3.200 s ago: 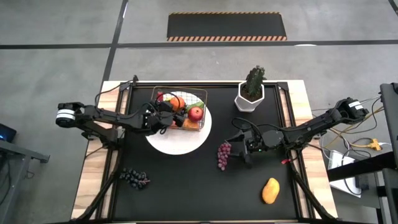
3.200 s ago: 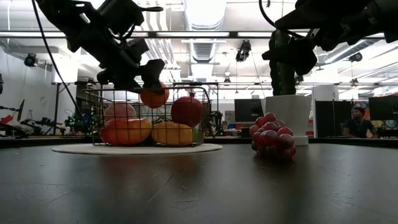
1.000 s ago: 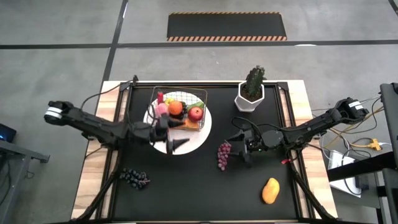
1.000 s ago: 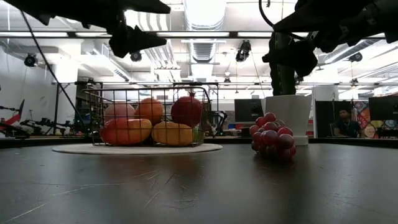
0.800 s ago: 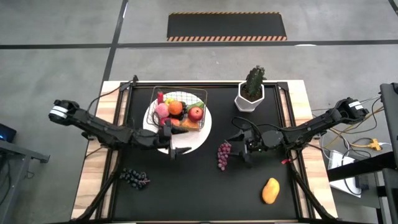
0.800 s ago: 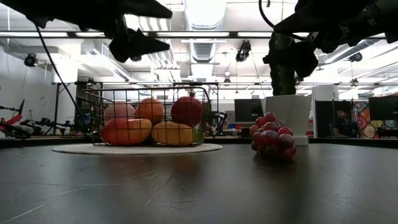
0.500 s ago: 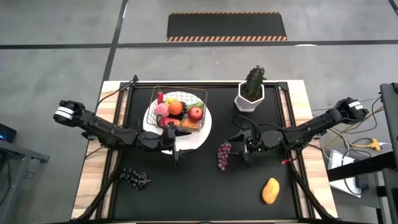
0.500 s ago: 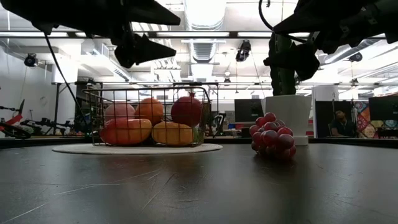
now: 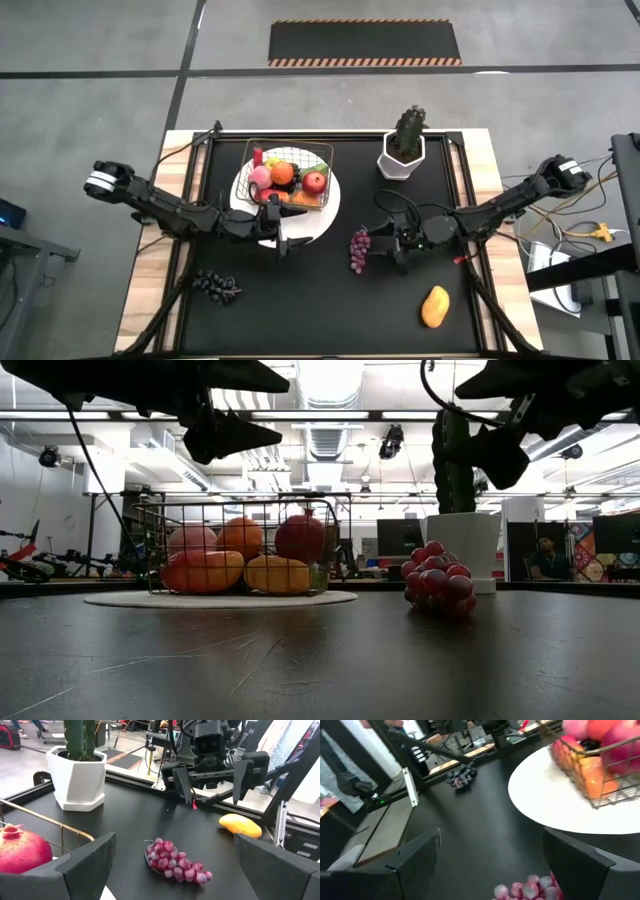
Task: Build produce basket
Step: Put the red grapes in the gold wire basket
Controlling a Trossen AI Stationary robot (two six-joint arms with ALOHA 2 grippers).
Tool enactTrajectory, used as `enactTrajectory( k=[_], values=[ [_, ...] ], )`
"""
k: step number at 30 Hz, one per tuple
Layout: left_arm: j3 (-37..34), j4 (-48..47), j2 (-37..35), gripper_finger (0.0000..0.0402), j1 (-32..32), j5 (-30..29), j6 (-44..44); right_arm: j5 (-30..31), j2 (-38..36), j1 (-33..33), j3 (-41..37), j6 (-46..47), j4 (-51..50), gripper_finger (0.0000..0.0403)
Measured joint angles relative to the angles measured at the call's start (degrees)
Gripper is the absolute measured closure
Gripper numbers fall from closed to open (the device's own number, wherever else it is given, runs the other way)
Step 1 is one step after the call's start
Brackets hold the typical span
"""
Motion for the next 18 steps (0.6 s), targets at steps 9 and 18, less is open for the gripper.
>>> enactTrajectory(
  k=[9,18],
  values=[
    [0.0,0.0,0.0,0.0020,0.0,0.0,0.1,3.1,0.0,0.8,0.0,-1.3,0.0,0.0074],
    [0.0,0.0,0.0,0.0020,0.0,-1.7,0.2,10.1,7.8,0.8,1.1,-6.2,-1.7,0.0074]
  ],
)
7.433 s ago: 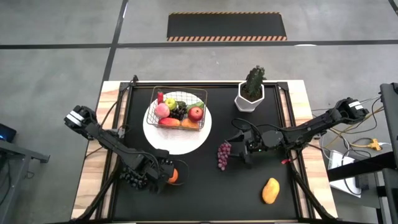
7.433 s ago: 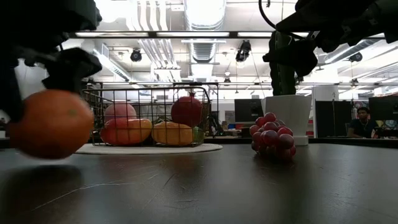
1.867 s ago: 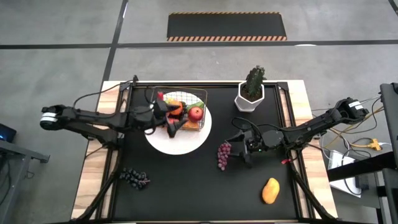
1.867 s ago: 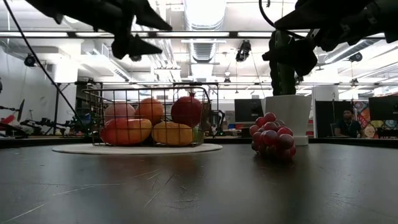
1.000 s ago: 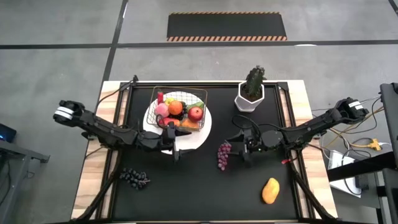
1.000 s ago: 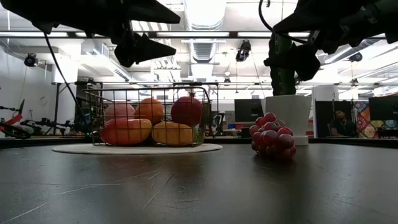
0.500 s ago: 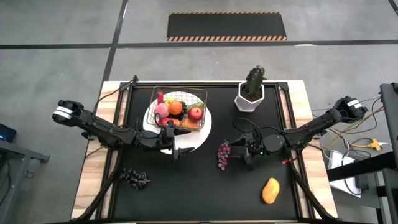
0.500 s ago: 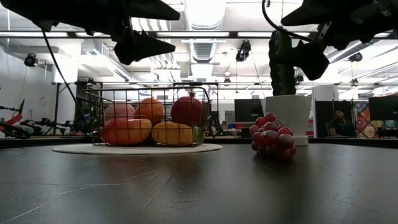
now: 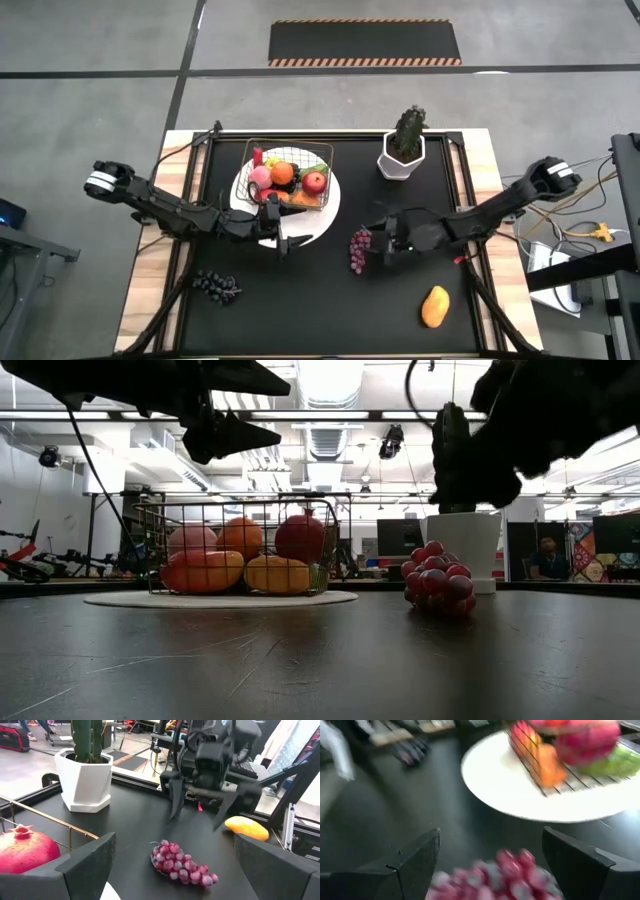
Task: Build produce basket
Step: Put the red grapes in the gold wire basket
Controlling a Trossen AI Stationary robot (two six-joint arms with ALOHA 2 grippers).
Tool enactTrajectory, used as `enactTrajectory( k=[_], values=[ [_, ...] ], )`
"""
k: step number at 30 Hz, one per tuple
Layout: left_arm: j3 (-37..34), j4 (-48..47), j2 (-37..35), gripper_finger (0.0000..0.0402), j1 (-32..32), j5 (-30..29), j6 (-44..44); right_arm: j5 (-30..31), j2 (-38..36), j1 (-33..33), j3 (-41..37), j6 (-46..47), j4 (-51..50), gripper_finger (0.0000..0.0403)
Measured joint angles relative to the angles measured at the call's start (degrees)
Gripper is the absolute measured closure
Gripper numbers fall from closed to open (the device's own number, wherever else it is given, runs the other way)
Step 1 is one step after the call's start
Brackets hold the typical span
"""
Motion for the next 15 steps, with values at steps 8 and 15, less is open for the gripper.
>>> enactTrajectory(
  k=[8,15],
  values=[
    [0.0,0.0,0.0,0.0020,0.0,-0.2,0.2,8.1,8.6,0.0,6.7,0.7,-13.7,0.0074],
    [0.0,0.0,0.0,0.0020,0.0,-0.3,1.5,8.8,12.0,-1.0,10.3,0.9,-20.6,0.0074]
  ],
)
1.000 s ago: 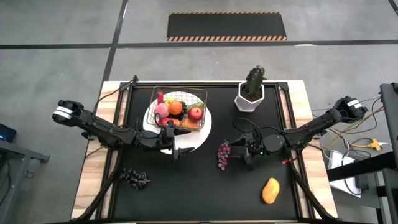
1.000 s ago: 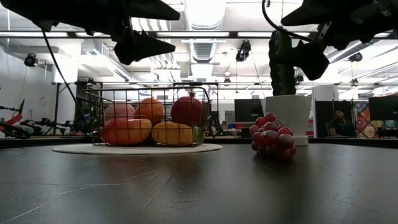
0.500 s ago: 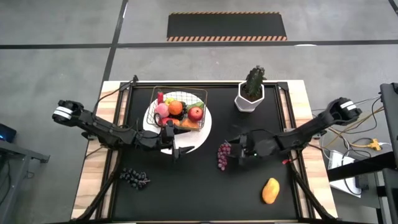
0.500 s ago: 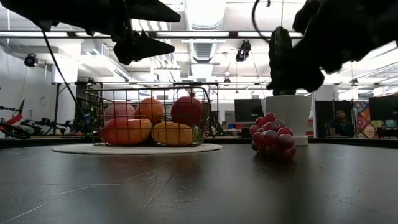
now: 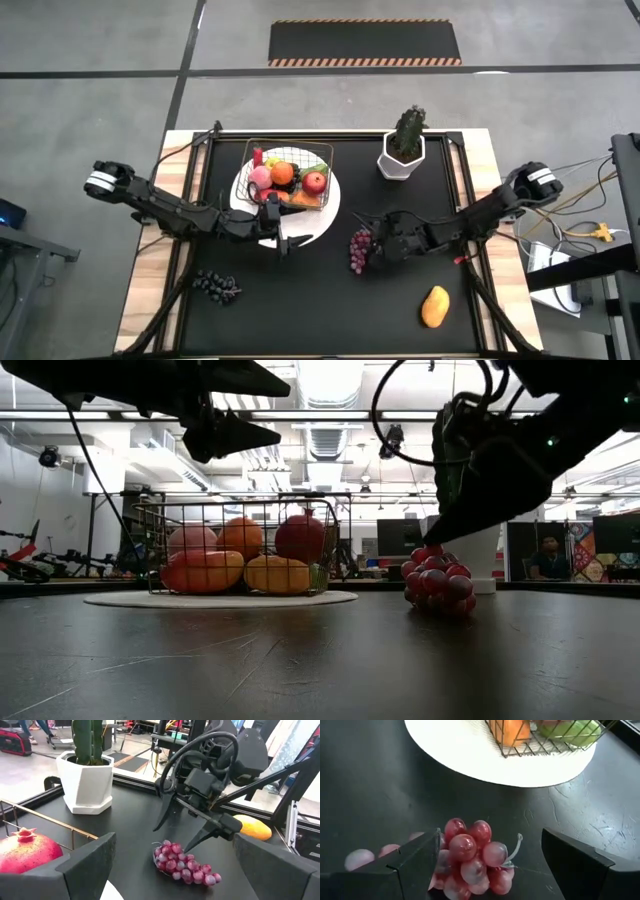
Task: Build produce basket
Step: Put the red grapes in the gold wire basket
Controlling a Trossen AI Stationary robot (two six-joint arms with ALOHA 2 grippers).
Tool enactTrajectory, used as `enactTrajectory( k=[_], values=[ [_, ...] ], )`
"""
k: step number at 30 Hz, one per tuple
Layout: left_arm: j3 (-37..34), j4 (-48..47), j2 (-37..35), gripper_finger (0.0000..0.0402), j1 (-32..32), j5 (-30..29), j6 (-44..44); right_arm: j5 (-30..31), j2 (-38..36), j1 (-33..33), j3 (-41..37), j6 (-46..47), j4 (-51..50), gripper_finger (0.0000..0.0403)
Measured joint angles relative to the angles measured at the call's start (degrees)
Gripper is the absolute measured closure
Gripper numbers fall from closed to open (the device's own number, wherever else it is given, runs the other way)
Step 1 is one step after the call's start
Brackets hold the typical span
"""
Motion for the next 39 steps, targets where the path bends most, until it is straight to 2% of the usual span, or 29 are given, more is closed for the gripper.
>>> enactTrajectory(
  k=[5,8,21,27,32,39],
  values=[
    [0.0,0.5,0.0,0.0020,0.0,-0.4,1.0,-0.4,1.9,-0.2,-0.1,0.2,-0.2,0.0082],
    [0.0,1.1,0.0,0.0020,0.0,-0.5,1.7,-0.4,2.1,-0.2,-0.1,0.7,0.0,0.0106],
    [0.0,1.3,0.0,0.0020,0.3,-0.5,2.5,-0.4,2.2,-0.2,-0.1,0.6,0.6,0.0288],
    [0.0,1.3,0.0,0.0020,0.3,-1.0,3.0,-0.4,2.1,-0.2,-0.1,0.5,0.5,0.0356],
    [0.0,1.3,0.0,0.0020,0.4,-1.1,3.1,-0.4,2.1,-0.2,-0.1,-0.2,0.4,0.0387],
    [0.0,2.8,-1.1,0.0020,0.4,-2.6,6.4,-0.4,0.9,-0.2,1.6,-3.4,0.4,0.0393]
  ],
)
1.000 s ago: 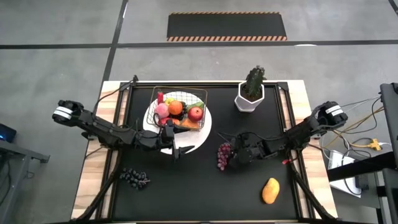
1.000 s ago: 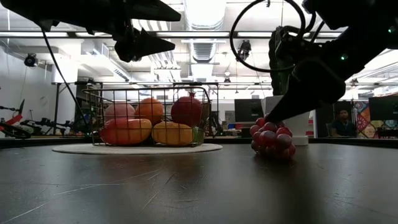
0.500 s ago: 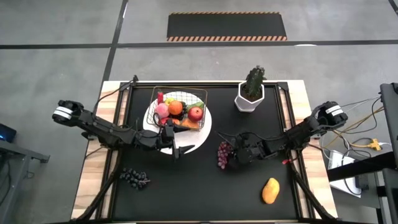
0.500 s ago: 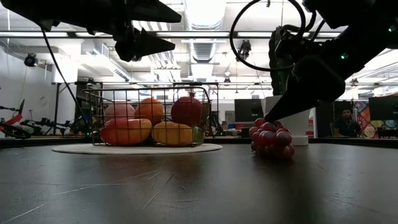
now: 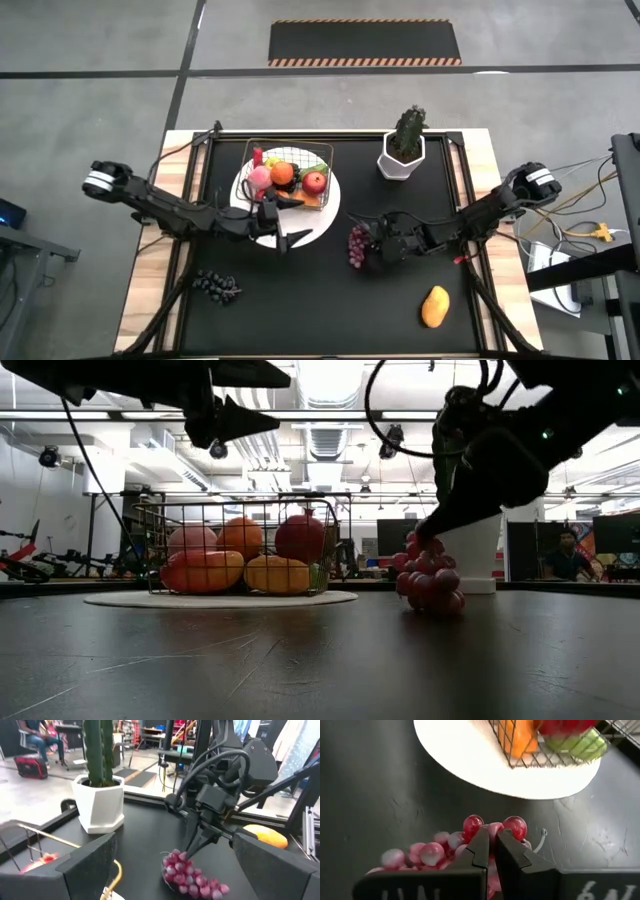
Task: Build produce basket
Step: Put the red grapes in the gold wire basket
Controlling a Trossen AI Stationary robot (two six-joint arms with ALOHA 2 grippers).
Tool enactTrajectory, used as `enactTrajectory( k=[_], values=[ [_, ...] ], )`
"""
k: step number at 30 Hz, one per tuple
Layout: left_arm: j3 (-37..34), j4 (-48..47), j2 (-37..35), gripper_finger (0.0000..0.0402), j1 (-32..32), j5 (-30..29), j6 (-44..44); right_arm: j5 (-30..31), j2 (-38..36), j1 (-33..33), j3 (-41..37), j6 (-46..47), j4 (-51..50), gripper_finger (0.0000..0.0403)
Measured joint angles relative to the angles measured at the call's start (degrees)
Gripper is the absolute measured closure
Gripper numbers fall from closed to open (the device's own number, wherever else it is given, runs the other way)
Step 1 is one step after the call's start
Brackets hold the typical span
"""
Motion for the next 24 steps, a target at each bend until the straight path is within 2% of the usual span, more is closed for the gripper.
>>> enactTrajectory(
  k=[13,24],
  values=[
    [-0.2,-0.2,-8.7,0.0020,0.0,-5.7,12.8,0.0,-3.0,0.1,6.0,-10.9,0.0,0.0394],
    [-0.9,-0.2,-16.2,0.0020,0.0,-5.9,24.8,0.0,-3.1,0.2,16.2,-23.2,0.0,0.0394]
  ],
)
